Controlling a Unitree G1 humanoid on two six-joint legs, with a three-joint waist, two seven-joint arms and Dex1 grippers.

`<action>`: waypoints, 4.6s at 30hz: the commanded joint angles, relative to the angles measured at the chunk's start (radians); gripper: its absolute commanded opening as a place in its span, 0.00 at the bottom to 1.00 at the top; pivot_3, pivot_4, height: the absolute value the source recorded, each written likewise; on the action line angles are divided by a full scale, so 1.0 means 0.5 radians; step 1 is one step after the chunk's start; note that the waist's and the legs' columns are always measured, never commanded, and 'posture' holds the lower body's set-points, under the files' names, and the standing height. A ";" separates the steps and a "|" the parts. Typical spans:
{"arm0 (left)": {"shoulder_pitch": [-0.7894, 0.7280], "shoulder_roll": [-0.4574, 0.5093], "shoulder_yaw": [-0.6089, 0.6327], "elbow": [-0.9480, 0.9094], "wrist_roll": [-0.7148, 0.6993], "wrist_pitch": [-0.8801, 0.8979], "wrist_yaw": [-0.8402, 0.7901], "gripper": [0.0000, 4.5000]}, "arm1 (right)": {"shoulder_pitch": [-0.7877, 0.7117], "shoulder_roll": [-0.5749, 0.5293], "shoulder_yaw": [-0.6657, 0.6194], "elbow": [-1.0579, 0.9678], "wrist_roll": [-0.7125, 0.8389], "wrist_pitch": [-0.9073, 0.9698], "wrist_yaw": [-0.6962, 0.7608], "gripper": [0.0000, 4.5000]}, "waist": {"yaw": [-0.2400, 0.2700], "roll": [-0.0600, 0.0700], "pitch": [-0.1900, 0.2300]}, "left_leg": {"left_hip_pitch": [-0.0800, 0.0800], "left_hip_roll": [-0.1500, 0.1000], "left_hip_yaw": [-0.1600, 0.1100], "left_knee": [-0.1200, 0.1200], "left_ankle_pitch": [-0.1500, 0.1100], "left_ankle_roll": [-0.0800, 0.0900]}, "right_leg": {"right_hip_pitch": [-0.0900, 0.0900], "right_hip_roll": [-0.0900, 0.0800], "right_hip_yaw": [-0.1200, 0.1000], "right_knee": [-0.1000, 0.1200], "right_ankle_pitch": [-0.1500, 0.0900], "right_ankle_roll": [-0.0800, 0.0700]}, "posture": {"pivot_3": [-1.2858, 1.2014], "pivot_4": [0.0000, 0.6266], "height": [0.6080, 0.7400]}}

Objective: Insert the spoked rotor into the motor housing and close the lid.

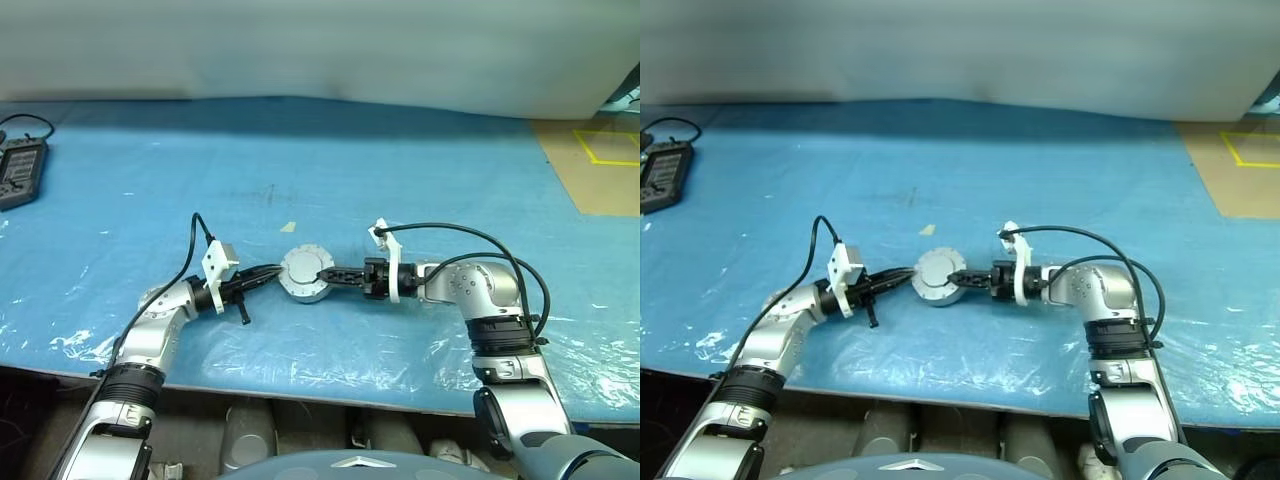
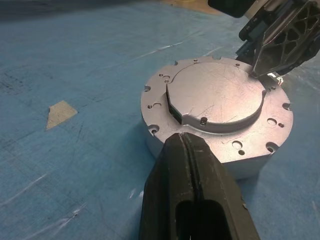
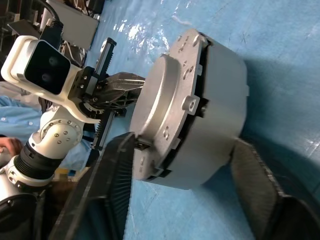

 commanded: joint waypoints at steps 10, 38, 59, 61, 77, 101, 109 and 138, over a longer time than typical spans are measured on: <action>0.014 0.012 -0.017 0.004 0.029 -0.006 -0.001 0.00 | -0.047 0.011 -0.070 0.019 0.084 -0.007 -0.045 0.28 | 0.002 0.000 0.000 | 0.000 -0.001 0.000 0.000 0.000 0.000 | 0.000 0.000 0.000 0.001 0.000 0.000 | 0.52 0.24 1.00; -0.094 -0.536 0.606 -0.563 -1.194 1.264 0.721 0.43 | -0.564 0.385 -1.082 0.393 0.636 -0.121 -0.654 0.28 | 0.000 0.000 0.001 | -0.037 -0.007 -0.001 0.020 0.001 0.000 | -0.037 0.000 -0.002 0.025 0.001 0.000 | 0.52 0.24 1.00; -0.132 -0.699 0.736 -0.601 -1.922 1.834 1.088 0.99 | -0.437 0.393 -0.813 0.082 0.905 0.007 -0.645 0.28 | 0.000 -0.001 0.002 | -0.038 -0.009 -0.003 0.020 0.001 -0.001 | -0.037 0.001 -0.001 0.024 0.008 0.012 | 0.52 0.24 1.00; -0.130 -0.695 0.722 -0.603 -1.931 1.861 1.095 0.99 | -0.424 0.402 -0.785 0.063 0.916 0.012 -0.643 0.28 | 0.000 -0.001 0.002 | -0.038 -0.009 -0.004 0.020 0.001 -0.001 | -0.037 0.001 -0.001 0.024 0.008 0.012 | 0.52 0.24 1.00; -0.113 -0.683 0.644 -0.596 -1.822 1.825 0.927 0.91 | -0.238 0.366 -0.454 -0.180 0.875 0.002 -0.484 0.28 | 0.000 -0.001 0.002 | -0.037 -0.010 -0.007 0.023 0.001 -0.001 | -0.032 0.000 0.000 0.022 0.013 0.020 | 0.52 0.24 1.00; -0.255 -0.779 0.886 -0.368 -1.696 1.451 1.208 0.56 | -0.422 0.345 -0.442 0.354 0.158 -1.116 -0.733 0.99 | -0.003 -0.001 0.002 | -0.037 -0.010 -0.008 0.029 0.001 -0.001 | -0.031 0.000 0.000 0.025 0.013 0.020 | 0.52 0.24 1.00; -0.696 -0.532 1.227 0.415 -1.276 0.708 1.568 0.56 | -0.200 0.139 0.026 0.246 -0.266 -1.408 -0.358 0.99 | -0.025 -0.006 0.004 | -0.039 -0.012 -0.014 0.032 0.001 -0.001 | -0.029 0.002 0.000 0.023 0.015 0.024 | 0.52 0.24 1.00; -0.688 -0.145 1.214 0.797 -0.637 0.025 1.504 0.99 | -0.212 0.202 0.101 0.457 -0.678 -1.944 -0.359 1.00 | -0.033 -0.014 0.009 | -0.041 -0.012 -0.026 0.048 0.001 0.000 | -0.021 0.000 -0.006 0.032 0.013 0.017 | 0.52 0.24 1.00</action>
